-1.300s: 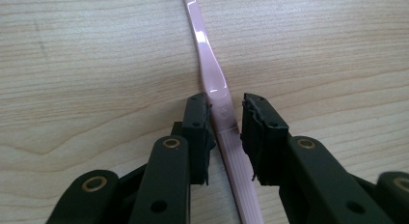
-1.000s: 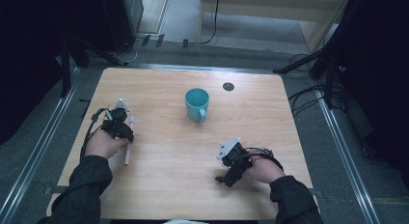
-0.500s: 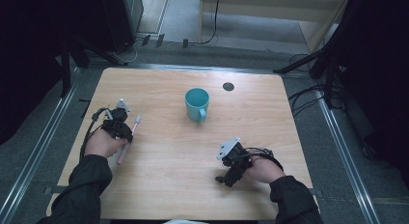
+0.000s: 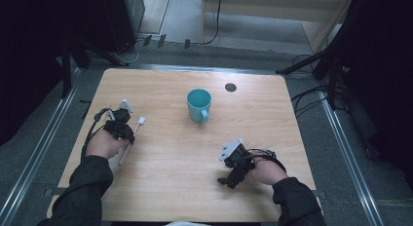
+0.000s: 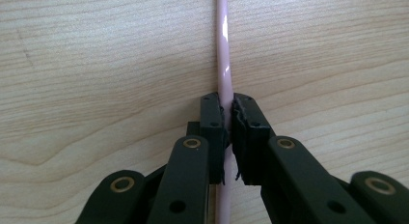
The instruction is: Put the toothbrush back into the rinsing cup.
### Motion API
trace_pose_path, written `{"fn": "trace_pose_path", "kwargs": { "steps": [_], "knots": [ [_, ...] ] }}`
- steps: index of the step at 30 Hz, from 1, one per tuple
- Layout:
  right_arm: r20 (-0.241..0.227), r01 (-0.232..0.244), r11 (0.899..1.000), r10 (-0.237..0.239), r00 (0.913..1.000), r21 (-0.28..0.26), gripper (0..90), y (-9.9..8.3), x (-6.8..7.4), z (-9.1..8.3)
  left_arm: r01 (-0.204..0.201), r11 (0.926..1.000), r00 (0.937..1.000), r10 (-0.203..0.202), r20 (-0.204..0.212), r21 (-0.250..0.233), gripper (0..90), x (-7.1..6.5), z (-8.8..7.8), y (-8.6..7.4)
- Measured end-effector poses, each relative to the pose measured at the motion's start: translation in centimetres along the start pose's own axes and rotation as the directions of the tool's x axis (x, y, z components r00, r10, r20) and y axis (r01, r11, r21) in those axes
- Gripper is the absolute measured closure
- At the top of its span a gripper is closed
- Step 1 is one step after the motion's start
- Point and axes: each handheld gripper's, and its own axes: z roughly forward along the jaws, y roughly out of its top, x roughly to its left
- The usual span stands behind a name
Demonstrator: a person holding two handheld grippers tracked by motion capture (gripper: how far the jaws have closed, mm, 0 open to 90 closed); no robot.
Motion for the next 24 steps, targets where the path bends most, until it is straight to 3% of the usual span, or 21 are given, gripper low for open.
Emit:
{"fn": "trace_pose_path", "kwargs": {
  "steps": [16, 24],
  "knots": [
    [0.0, 0.001, 1.0, -0.001, 1.0, -0.002, 0.0, -0.03, 0.0, 0.0, -0.011, 0.9999, 0.9998, 0.011, 0.016, -0.009, 84.2, 0.11, -0.11, 0.0],
    [-0.007, -0.001, 1.0, 0.001, 1.0, 0.001, 0.0, -0.06, 0.03, -0.03, -0.002, 0.9994, 0.9985, 0.004, 0.055, -0.034, 84.1, 0.0, -0.78, -0.07]
  ]
}}
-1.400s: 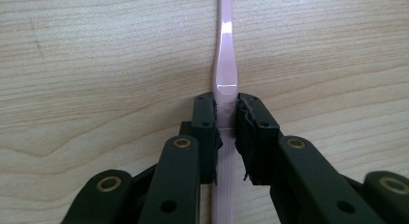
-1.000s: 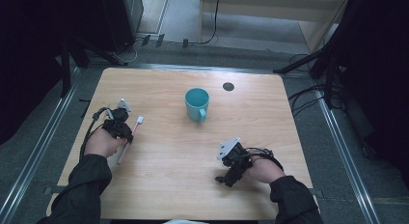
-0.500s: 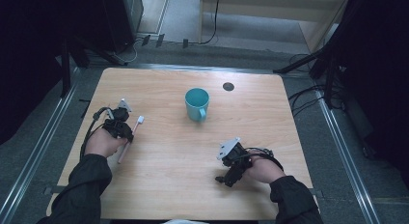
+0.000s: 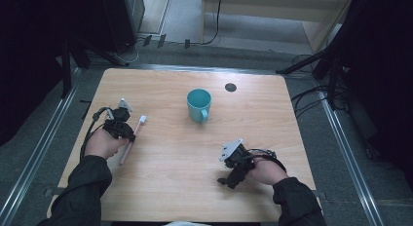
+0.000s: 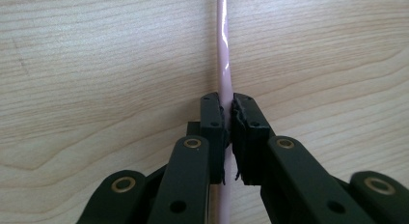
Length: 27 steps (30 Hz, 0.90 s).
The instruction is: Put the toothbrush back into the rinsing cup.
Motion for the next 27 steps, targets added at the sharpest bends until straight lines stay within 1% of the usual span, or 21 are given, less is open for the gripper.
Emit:
{"fn": "trace_pose_path", "kwargs": {
  "steps": [4, 6, 9, 11, 14, 15, 16, 18, 19, 20, 22, 23, 25, 27],
  "knots": [
    [0.0, 0.0, 1.0, 0.0, 1.0, 0.0, 0.0, 0.0, 0.0, 0.0, -0.002, 0.9999, 0.9999, 0.002, 0.015, -0.014, 84.1, -0.1, -0.7, 0.0],
    [0.0, 0.0, 1.0, 0.0, 1.0, 0.0, 0.0, 0.0, 0.0, 0.0, -0.017, 0.9996, 0.9997, 0.017, 0.016, -0.021, 84.1, -0.2, -1.1, -0.1],
    [0.0, 0.0, 1.0, 0.0, 1.0, 0.0, 0.0, 0.0, 0.0, 0.0, -0.029, 0.9987, 0.9995, 0.03, 0.014, -0.042, 84.1, -0.3, -1.6, -0.1],
    [0.005, 0.003, 1.0, -0.003, 1.0, -0.002, 0.0, 0.0, 0.0, 0.0, -0.034, 0.9976, 0.9992, 0.035, 0.02, -0.06, 84.1, -0.4, -2.0, -0.2],
    [0.0, 0.0, 1.0, 0.0, 1.0, 0.0, 0.0, 0.0, 0.0, 0.0, -0.036, 0.996, 0.9987, 0.039, 0.034, -0.082, 84.1, -0.5, -2.6, -0.3],
    [-0.001, -0.001, 1.0, 0.001, 1.0, 0.0, 0.0, 0.0, 0.0, 0.0, -0.042, 0.9954, 0.9984, 0.045, 0.035, -0.086, 84.1, -0.6, -2.7, -0.3],
    [0.0, 0.0, 1.0, 0.0, 1.0, 0.0, 0.0, 0.0, 0.0, 0.0, -0.042, 0.9941, 0.9981, 0.046, 0.042, -0.101, 84.1, -0.7, -3.0, -0.4],
    [0.005, 0.004, 1.0, -0.004, 1.0, -0.003, 0.0, 0.0, 0.0, 0.0, -0.053, 0.991, 0.9972, 0.059, 0.046, -0.123, 84.1, -0.9, -3.6, -0.5],
    [0.005, 0.002, 1.0, -0.002, 1.0, -0.004, 0.0, 0.0, 0.0, 0.0, -0.052, 0.9895, 0.9972, 0.058, 0.047, -0.135, 84.1, -1.0, -3.8, -0.6],
    [0.005, 0.003, 1.0, -0.003, 1.0, -0.003, 0.0, 0.0, 0.0, 0.0, -0.059, 0.9877, 0.9965, 0.067, 0.05, -0.145, 84.1, -1.1, -4.1, -0.6],
    [0.005, 0.004, 1.0, -0.004, 1.0, -0.004, 0.0, 0.0, 0.0, 0.0, -0.069, 0.9825, 0.9951, 0.08, 0.058, -0.173, 84.1, -1.3, -4.8, -0.7],
    [0.005, 0.003, 1.0, -0.003, 1.0, -0.005, 0.0, 0.0, 0.0, 0.0, -0.069, 0.9803, 0.9951, 0.08, 0.057, -0.185, 84.1, -1.5, -5.0, -0.8],
    [0.005, 0.003, 1.0, -0.003, 1.0, -0.005, 0.0, 0.0, 0.0, 0.0, -0.078, 0.9738, 0.9938, 0.093, 0.061, -0.214, 84.2, -1.8, -5.6, -0.9],
    [0.005, 0.003, 1.0, -0.003, 1.0, -0.005, 0.0, 0.0, 0.0, 0.0, -0.089, 0.9646, 0.9922, 0.108, 0.063, -0.248, 84.1, -2.2, -6.2, -1.0]
  ]
}}
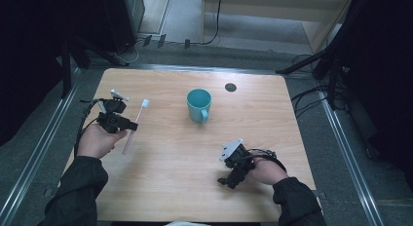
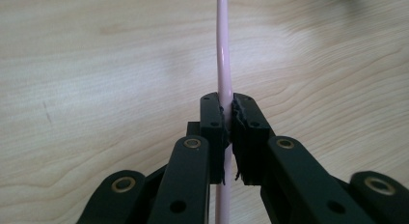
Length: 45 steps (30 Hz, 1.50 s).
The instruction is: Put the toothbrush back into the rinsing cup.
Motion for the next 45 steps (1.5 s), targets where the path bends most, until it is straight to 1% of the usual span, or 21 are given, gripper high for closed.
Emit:
{"fn": "trace_pose_path", "kwargs": {
  "steps": [2, 3, 6, 8, 10, 12, 16, 19, 22, 23, 27, 30, 32, 33, 35, 36, 37, 38, 40, 41, 45],
  "knots": [
    [-0.001, 0.0, 1.0, 0.0, 1.0, 0.001, 0.0, 0.0, 0.0, 0.0, -0.004, 0.9994, 0.9999, 0.005, 0.011, -0.033, 84.1, -0.4, -0.5, 0.1],
    [0.0, 0.0, 1.0, 0.0, 1.0, 0.0, 0.0, 0.0, 0.0, 0.0, -0.02, 0.9984, 0.9997, 0.021, 0.012, -0.054, 84.1, -0.7, -0.9, 0.1],
    [0.0, 0.0, 1.0, 0.0, 1.0, -0.001, 0.0, 0.0, 0.0, 0.0, -0.07, 0.9914, 0.9969, 0.073, 0.03, -0.111, 84.1, -1.4, -1.6, 0.1],
    [0.0, 0.001, 1.0, -0.001, 1.0, -0.001, 0.0, 0.0, 0.0, 0.0, -0.075, 0.9865, 0.9962, 0.081, 0.033, -0.145, 84.1, -1.8, -2.0, 0.1],
    [0.0, 0.001, 1.0, -0.001, 1.0, -0.002, 0.0, 0.0, 0.0, 0.0, -0.095, 0.979, 0.9939, 0.104, 0.038, -0.18, 84.1, -2.1, -2.4, 0.0],
    [0.001, 0.0, 1.0, 0.0, 1.0, -0.003, 0.0, 0.0, 0.0, 0.0, -0.099, 0.9717, 0.993, 0.11, 0.042, -0.215, 84.1, -2.3, -2.7, 0.0],
    [0.0, 0.001, 1.0, -0.001, 1.0, -0.003, 0.0, 0.0, 0.0, 0.0, -0.112, 0.9492, 0.99, 0.132, 0.05, -0.294, 84.1, -2.7, -3.7, -0.1],
    [-0.001, -0.001, 1.0, 0.001, 1.0, -0.002, 0.0, 0.0, 0.0, 0.0, -0.11, 0.9232, 0.9859, 0.148, 0.077, -0.368, 84.1, -3.0, -4.5, -0.2],
    [0.0, -0.002, 1.0, 0.002, 1.0, -0.003, 0.0, 0.0, 0.0, 0.0, -0.117, 0.9022, 0.9803, 0.172, 0.097, -0.415, 84.1, -3.2, -4.9, -0.4],
    [-0.001, -0.002, 1.0, 0.002, 1.0, -0.002, 0.0, 0.0, 0.0, 0.0, -0.123, 0.8972, 0.9765, 0.186, 0.109, -0.424, 84.0, -3.3, -4.9, -0.4],
    [0.0, -0.004, 1.0, 0.004, 1.0, -0.001, 0.0, 0.0, 0.0, 0.0, -0.13, 0.8683, 0.9741, 0.202, 0.101, -0.479, 84.0, -3.8, -5.0, -0.6],
    [-0.001, -0.002, 1.0, 0.002, 1.0, -0.001, 0.0, 0.0, 0.0, 0.0, -0.138, 0.8339, 0.9698, 0.224, 0.098, -0.534, 84.1, -4.3, -5.1, -0.8],
    [-0.001, -0.002, 1.0, 0.002, 1.0, -0.001, 0.0, 0.0, 0.0, 0.0, -0.161, 0.8034, 0.9662, 0.247, 0.074, -0.573, 84.1, -4.9, -5.2, -0.9],
    [-0.002, -0.003, 1.0, 0.003, 1.0, -0.002, 0.0, 0.0, 0.0, 0.0, -0.166, 0.7938, 0.9645, 0.254, 0.071, -0.585, 84.1, -5.1, -5.3, -1.0],
    [-0.003, -0.003, 1.0, 0.003, 1.0, -0.002, 0.0, -0.1, 0.0, 0.0, -0.175, 0.77, 0.9616, 0.268, 0.062, -0.614, 84.1, -5.5, -5.5, -1.0],
    [-0.004, -0.004, 1.0, 0.003, 1.0, -0.004, 0.0, -0.1, 0.0, 0.0, -0.18, 0.7627, 0.9599, 0.274, 0.059, -0.621, 84.1, -5.6, -5.6, -1.0],
    [-0.005, -0.003, 1.0, 0.003, 1.0, -0.006, 0.0, -0.1, 0.0, 0.0, -0.178, 0.7588, 0.9593, 0.276, 0.061, -0.626, 84.1, -5.7, -5.6, -1.0],
    [-0.005, 0.0, 1.0, 0.0, 1.0, -0.009, 0.0, -0.1, 0.0, 0.0, -0.176, 0.7614, 0.9588, 0.276, 0.066, -0.624, 84.1, -5.8, -5.6, -0.8],
    [-0.003, -0.003, 1.0, 0.003, 1.0, -0.011, 0.0, -0.1, 0.0, 0.0, -0.18, 0.7593, 0.9573, 0.281, 0.066, -0.625, 84.1, -6.0, -5.5, -0.6],
    [-0.004, -0.002, 1.0, 0.002, 1.0, -0.011, 0.0, -0.1, 0.1, 0.0, -0.176, 0.7612, 0.9568, 0.281, 0.073, -0.624, 84.1, -6.1, -5.5, -0.4],
    [0.0, -0.004, 1.0, 0.004, 1.0, -0.011, 0.0, -0.1, 0.1, 0.0, -0.175, 0.7538, 0.9528, 0.292, 0.083, -0.633, 84.2, -6.6, -5.4, 0.4]
  ]
}}
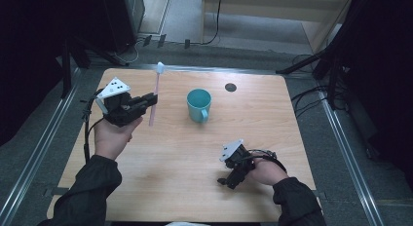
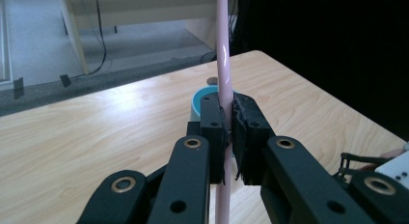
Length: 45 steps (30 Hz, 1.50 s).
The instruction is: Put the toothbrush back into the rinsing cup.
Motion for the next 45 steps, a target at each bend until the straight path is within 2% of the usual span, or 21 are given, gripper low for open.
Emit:
{"fn": "trace_pose_path", "kwargs": {
  "steps": [9, 12, 15, 26, 29, 45],
  "knots": [
    [0.001, -0.003, 1.0, 0.003, 1.0, -0.002, 0.0, 0.0, 0.0, 0.0, -0.037, 0.9989, 0.9992, 0.038, 0.012, -0.027, 84.2, -1.0, 1.8, 1.9],
    [0.0, -0.004, 1.0, 0.004, 1.0, -0.002, 0.0, 0.0, 0.1, 0.0, -0.021, 0.9986, 0.9995, 0.022, 0.025, -0.049, 84.2, -1.1, 2.5, 2.2],
    [0.001, -0.005, 1.0, 0.005, 1.0, -0.004, 0.0, 0.0, 0.1, 0.0, -0.015, 0.999, 0.9991, 0.017, 0.038, -0.042, 84.2, -1.1, 3.4, 2.3],
    [0.002, -0.004, 1.0, 0.004, 1.0, -0.004, 0.0, 0.0, 0.1, 0.0, -0.04, 0.9991, 0.9976, 0.041, 0.056, -0.014, 84.2, -1.7, 6.4, 3.4],
    [-0.003, -0.002, 1.0, 0.002, 1.0, -0.007, 0.0, 0.0, 0.1, 0.1, -0.046, 0.999, 0.9978, 0.045, 0.048, 0.003, 84.2, -1.9, 7.2, 3.5],
    [-0.004, 0.001, 1.0, -0.001, 1.0, -0.009, 0.0, 0.0, 0.1, 0.1, -0.027, 0.9994, 0.9985, 0.026, 0.048, 0.023, 84.3, -1.6, 10.7, 3.3]
  ]
}}
